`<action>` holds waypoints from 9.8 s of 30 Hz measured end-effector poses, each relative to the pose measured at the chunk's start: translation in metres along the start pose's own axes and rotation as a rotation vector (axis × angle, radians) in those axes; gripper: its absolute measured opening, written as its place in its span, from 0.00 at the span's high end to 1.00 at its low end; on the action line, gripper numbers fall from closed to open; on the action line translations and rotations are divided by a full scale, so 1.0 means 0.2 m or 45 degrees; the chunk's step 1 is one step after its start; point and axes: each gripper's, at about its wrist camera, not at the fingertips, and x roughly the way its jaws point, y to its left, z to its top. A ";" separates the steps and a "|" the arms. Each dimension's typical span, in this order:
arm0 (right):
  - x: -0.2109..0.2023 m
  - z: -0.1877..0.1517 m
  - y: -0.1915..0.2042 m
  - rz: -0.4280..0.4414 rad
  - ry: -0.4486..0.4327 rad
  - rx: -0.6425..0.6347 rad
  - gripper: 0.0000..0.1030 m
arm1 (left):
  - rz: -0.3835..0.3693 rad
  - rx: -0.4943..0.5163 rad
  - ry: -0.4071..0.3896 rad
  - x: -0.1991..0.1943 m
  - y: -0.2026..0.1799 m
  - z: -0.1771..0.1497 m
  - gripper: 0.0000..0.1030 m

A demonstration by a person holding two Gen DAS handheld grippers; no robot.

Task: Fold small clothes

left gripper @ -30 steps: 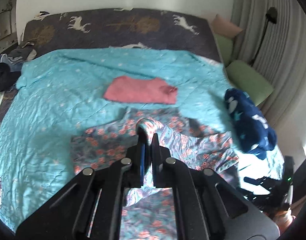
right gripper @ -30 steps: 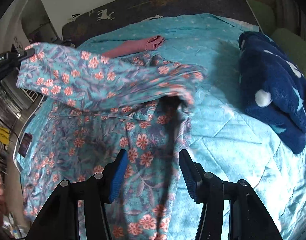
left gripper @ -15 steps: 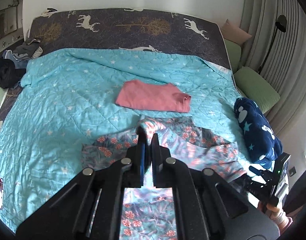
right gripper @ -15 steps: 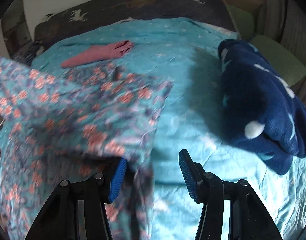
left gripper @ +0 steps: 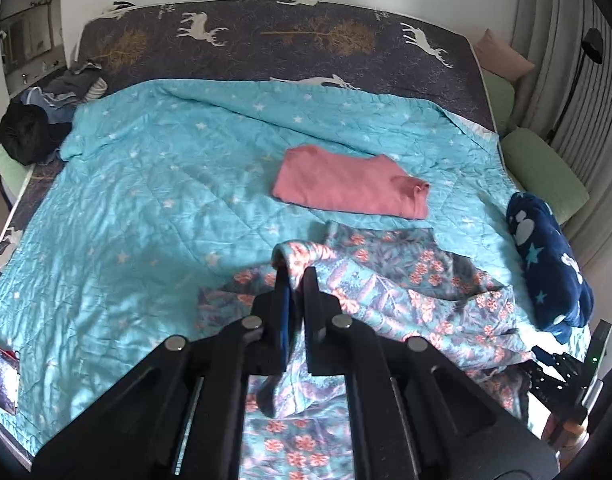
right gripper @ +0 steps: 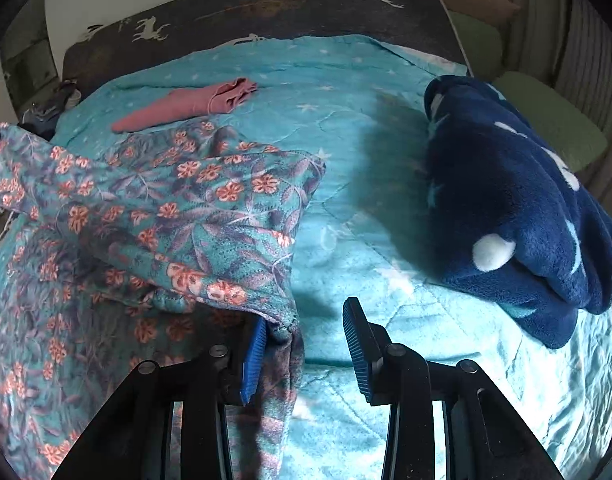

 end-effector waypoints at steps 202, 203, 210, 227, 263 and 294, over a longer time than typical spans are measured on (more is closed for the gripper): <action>-0.63 -1.24 -0.31 0.885 0.241 0.630 0.50 | -0.387 -0.487 0.191 -0.71 0.69 -1.88 0.55; -0.63 -1.23 -0.29 0.891 0.241 0.623 0.50 | -0.403 -0.463 0.205 -0.70 0.67 -1.87 0.55; -0.52 -1.19 -0.22 0.970 0.285 0.579 0.40 | -0.439 -0.429 0.209 -0.64 0.67 -1.83 0.58; -0.70 -1.23 -0.38 0.811 0.235 0.607 0.97 | -0.123 -0.279 0.237 -0.81 0.65 -1.85 0.94; -0.97 -0.55 -0.16 0.994 -0.069 0.379 0.94 | -0.316 -0.435 -0.161 -0.98 0.60 -1.15 0.93; 0.49 0.95 -0.19 0.530 0.172 0.602 0.72 | 0.236 -0.250 0.224 0.65 0.37 0.14 0.86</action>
